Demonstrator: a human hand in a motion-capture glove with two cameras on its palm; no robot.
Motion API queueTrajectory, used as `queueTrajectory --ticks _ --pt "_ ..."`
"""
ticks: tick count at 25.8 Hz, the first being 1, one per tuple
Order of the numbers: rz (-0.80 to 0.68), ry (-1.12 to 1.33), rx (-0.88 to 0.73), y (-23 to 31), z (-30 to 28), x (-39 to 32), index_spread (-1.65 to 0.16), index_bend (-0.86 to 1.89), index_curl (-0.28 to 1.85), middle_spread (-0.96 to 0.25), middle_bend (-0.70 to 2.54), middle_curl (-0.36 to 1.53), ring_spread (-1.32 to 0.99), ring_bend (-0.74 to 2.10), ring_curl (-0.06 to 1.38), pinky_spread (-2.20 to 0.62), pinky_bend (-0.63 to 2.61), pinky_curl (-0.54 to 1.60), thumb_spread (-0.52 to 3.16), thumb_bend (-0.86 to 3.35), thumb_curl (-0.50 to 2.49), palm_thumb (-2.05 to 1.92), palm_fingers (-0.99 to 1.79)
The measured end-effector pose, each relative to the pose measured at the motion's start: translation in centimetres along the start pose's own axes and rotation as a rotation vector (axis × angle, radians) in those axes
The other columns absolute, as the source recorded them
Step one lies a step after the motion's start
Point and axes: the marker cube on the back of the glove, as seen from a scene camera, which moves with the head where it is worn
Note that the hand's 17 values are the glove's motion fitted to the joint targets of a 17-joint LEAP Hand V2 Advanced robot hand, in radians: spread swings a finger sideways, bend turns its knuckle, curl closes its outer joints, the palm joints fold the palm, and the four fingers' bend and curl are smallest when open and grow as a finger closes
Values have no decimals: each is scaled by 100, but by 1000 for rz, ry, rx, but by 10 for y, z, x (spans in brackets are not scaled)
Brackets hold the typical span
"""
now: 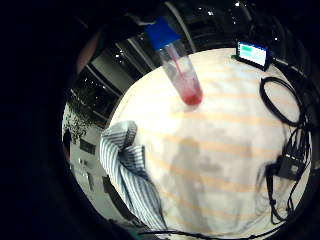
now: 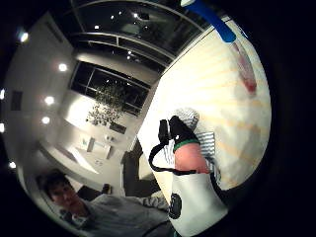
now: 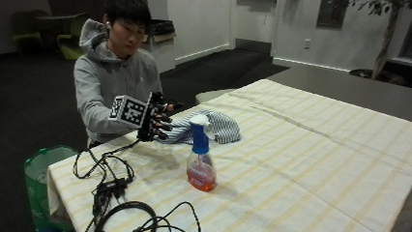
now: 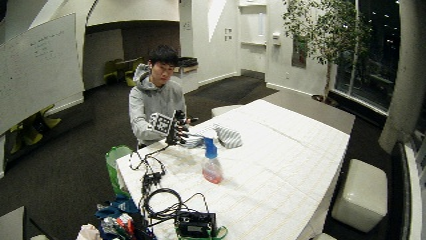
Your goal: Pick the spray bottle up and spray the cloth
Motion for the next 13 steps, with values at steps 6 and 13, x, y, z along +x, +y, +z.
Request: queueTrajectory --ticks 6,13 --pt "78 -53 6 -29 10 14 -36 6 8 1 26 33 6 40 28 25 71 39 94 -3 42 70 -2" --pt "132 -76 17 -59 21 23 -36 8 8 2 27 33 6 42 28 25 72 38 94 -3 43 70 -3"
